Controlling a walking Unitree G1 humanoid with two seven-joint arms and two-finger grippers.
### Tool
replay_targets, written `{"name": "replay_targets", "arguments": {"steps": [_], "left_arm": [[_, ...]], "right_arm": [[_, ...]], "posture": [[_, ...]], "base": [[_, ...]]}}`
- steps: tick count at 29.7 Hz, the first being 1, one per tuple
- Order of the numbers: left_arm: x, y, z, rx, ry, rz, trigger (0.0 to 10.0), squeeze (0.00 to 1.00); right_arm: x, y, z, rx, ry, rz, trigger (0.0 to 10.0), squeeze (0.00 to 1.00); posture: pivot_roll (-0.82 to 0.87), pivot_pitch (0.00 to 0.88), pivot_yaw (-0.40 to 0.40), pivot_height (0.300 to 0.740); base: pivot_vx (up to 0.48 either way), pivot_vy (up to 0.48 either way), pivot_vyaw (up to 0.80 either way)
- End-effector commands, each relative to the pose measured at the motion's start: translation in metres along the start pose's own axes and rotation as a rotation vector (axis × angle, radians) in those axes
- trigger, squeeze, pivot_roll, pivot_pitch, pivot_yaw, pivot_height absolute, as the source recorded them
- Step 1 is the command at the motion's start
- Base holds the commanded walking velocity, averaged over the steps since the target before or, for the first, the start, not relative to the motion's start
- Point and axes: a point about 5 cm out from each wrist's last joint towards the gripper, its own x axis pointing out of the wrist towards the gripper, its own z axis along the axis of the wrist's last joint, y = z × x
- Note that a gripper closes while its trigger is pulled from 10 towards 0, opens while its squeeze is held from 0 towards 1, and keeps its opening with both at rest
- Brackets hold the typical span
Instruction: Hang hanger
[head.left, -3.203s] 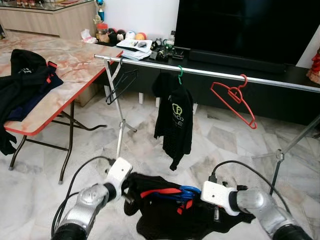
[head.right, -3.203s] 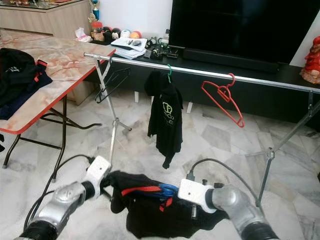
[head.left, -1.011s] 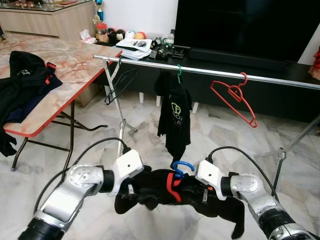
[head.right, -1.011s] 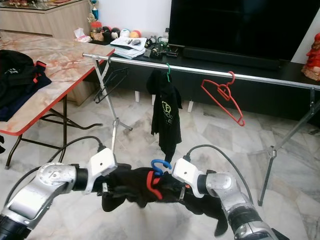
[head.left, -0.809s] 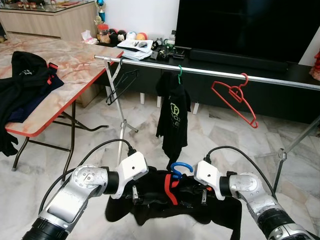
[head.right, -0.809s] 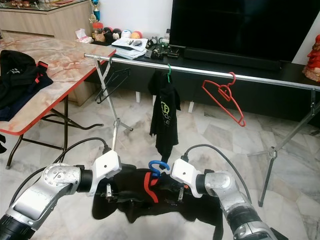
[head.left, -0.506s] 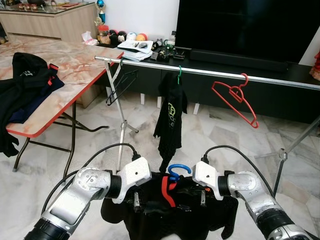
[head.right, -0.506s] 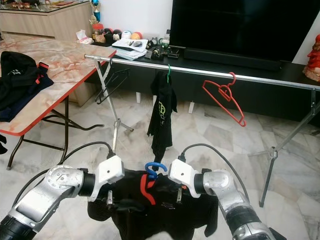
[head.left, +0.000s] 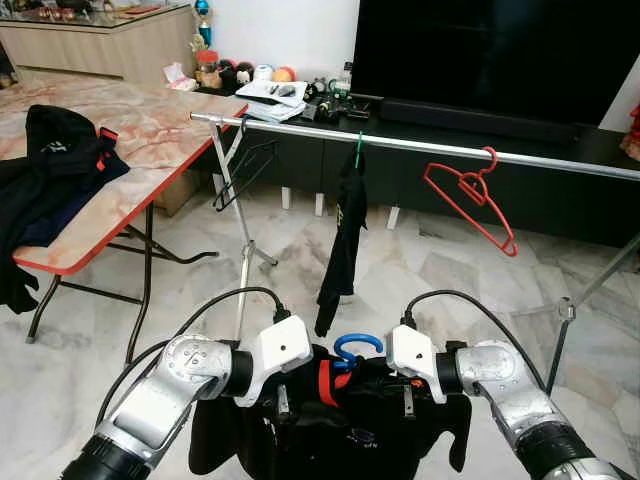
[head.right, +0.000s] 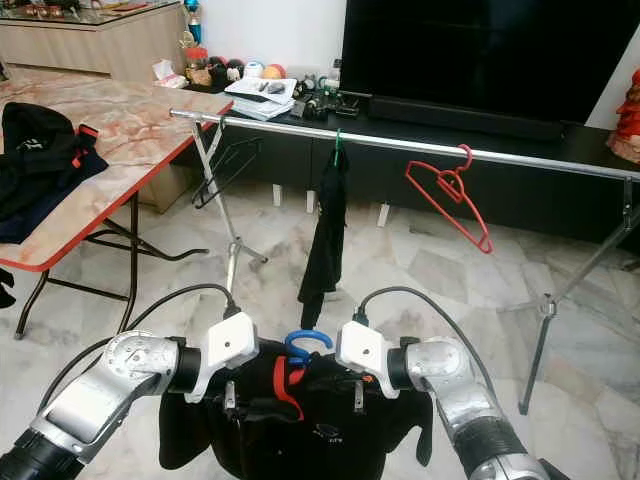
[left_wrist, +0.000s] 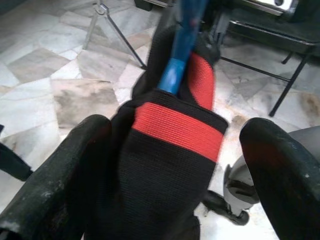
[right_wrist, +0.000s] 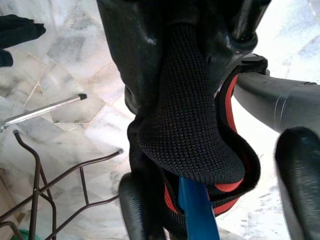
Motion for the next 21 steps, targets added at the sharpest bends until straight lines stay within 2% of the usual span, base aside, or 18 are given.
{"name": "replay_targets", "arguments": {"steps": [1, 14, 15, 16, 17, 21], "left_arm": [[-0.001, 0.004, 0.002, 0.021, 0.020, 0.017, 10.0, 0.00], [0.007, -0.001, -0.001, 0.007, 0.039, 0.001, 10.0, 0.00], [0.007, -0.001, -0.001, 0.007, 0.039, 0.001, 6.5, 0.00], [0.008, -0.001, -0.001, 0.005, 0.038, 0.004, 4.1, 0.00], [0.009, -0.001, -0.001, 0.001, 0.036, 0.009, 0.0, 0.00], [0.009, -0.001, -0.001, -0.002, 0.035, 0.009, 0.0, 0.00]], "right_arm": [[-0.002, -0.004, 0.010, -0.034, -0.036, -0.012, 0.0, 0.00], [0.001, -0.002, 0.018, -0.050, -0.057, 0.004, 0.0, 0.00], [0.001, -0.002, 0.019, -0.050, -0.057, 0.004, 0.0, 0.00], [0.001, -0.002, 0.019, -0.050, -0.058, 0.005, 0.0, 0.00], [0.001, -0.001, 0.019, -0.049, -0.058, 0.008, 0.0, 0.00], [0.001, 0.000, 0.020, -0.049, -0.058, 0.012, 0.0, 0.00]], "posture": [[0.16, 0.030, -0.019, 0.740], [0.16, 0.029, -0.020, 0.740], [0.16, 0.029, -0.020, 0.740], [0.16, 0.029, -0.020, 0.740], [0.16, 0.029, -0.020, 0.740], [0.16, 0.029, -0.020, 0.740]], "base": [[0.000, 0.000, 0.00], [0.000, 0.000, 0.00], [0.000, 0.000, 0.00], [0.000, 0.000, 0.00], [0.000, 0.000, 0.00], [0.000, 0.000, 0.00]]}}
